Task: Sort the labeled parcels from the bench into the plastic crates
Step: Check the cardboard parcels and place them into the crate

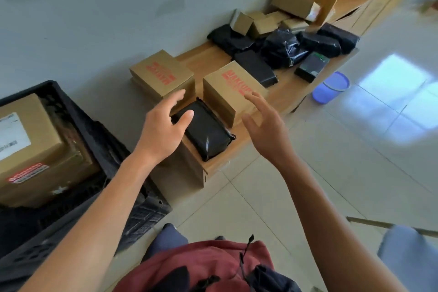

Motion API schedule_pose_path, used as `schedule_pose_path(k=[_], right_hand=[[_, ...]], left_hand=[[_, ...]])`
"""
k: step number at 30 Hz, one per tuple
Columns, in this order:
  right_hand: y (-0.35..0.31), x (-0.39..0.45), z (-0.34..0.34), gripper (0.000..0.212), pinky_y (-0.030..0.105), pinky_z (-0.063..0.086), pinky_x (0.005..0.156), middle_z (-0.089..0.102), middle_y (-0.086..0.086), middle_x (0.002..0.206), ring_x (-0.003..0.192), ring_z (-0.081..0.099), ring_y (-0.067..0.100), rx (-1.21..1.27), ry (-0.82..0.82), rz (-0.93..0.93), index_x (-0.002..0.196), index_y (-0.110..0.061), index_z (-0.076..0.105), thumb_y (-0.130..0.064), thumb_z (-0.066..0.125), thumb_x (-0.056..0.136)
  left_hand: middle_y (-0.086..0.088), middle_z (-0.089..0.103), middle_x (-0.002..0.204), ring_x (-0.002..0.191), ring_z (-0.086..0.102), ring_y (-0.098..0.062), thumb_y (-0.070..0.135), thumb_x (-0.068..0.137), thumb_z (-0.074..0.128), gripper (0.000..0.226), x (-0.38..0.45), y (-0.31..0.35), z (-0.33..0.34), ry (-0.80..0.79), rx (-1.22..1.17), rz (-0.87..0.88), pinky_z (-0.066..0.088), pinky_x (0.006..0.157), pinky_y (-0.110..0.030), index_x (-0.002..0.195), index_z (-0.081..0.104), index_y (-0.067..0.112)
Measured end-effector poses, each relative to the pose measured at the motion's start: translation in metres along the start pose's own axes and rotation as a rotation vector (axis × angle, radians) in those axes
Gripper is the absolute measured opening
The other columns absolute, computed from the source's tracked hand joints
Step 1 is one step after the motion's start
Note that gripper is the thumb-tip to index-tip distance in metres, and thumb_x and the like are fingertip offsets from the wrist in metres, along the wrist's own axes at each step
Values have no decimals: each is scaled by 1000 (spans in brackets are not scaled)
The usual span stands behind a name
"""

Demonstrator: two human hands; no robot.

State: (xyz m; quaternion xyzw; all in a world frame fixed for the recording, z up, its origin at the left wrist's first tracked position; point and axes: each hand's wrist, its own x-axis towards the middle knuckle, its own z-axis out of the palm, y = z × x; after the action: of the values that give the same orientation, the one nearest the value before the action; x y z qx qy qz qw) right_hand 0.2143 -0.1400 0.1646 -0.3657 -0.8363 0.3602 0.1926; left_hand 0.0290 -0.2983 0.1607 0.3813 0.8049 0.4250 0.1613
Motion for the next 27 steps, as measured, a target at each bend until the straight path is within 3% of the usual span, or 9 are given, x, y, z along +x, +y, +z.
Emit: schedule_pose_path(k=[3, 6, 9, 15, 17, 22, 25, 27], right_hand=[[13, 8, -21, 48, 42, 31, 125, 45, -1, 161, 151, 38, 16, 0, 51, 8, 151, -23, 52, -20, 60, 104], [21, 17, -33, 47, 32, 29, 123, 46, 0, 160, 150, 39, 17, -18, 78, 37, 150, -22, 53, -19, 62, 104], [33, 28, -38, 46, 38, 32, 123, 47, 0, 160, 149, 41, 19, -32, 87, 58, 149, -20, 53, -20, 62, 104], [57, 61, -58, 49, 10, 17, 106, 44, -5, 161, 148, 39, 17, -94, 87, 141, 152, -23, 51, -18, 61, 104], [62, 77, -66, 49, 12, 20, 109, 44, -6, 161, 148, 39, 15, -91, 119, 156, 151, -23, 52, -17, 62, 104], [74, 116, -81, 50, 24, 26, 118, 45, -5, 161, 150, 40, 15, -121, 173, 152, 151, -24, 53, -17, 63, 102], [80, 136, -91, 50, 17, 25, 112, 47, -4, 160, 148, 41, 14, -141, 200, 152, 151, -24, 53, -16, 64, 102], [85, 145, -97, 50, 14, 25, 109, 47, -4, 159, 147, 42, 13, -137, 216, 163, 150, -24, 53, -16, 64, 102]], left_hand=[[10, 54, 151, 140, 47, -7, 31, 104, 62, 53, 12, 14, 15, -29, 0, 7, 48, 112, -41, 155, 47, 25], [8, 53, 152, 141, 46, -8, 30, 104, 61, 54, 30, 27, 31, -74, 4, 30, 46, 115, -44, 155, 46, 24], [8, 54, 152, 142, 46, -9, 30, 104, 61, 54, 55, 37, 49, -109, -2, 50, 46, 114, -47, 155, 46, 24], [9, 53, 153, 139, 46, -5, 30, 104, 61, 52, 110, 47, 79, -148, -47, 81, 46, 113, -38, 154, 47, 24], [10, 57, 147, 131, 51, 0, 33, 104, 60, 51, 130, 52, 87, -153, -56, 93, 46, 113, -31, 153, 48, 23], [5, 59, 147, 133, 59, -17, 58, 94, 50, 65, 177, 64, 105, -235, -67, 105, 51, 110, -48, 152, 47, 29], [2, 59, 148, 132, 59, -19, 49, 100, 55, 57, 200, 71, 118, -262, -67, 133, 51, 110, -48, 152, 48, 26], [2, 57, 149, 124, 62, -8, 37, 104, 58, 51, 212, 73, 127, -262, -61, 151, 54, 105, -36, 152, 49, 24]])
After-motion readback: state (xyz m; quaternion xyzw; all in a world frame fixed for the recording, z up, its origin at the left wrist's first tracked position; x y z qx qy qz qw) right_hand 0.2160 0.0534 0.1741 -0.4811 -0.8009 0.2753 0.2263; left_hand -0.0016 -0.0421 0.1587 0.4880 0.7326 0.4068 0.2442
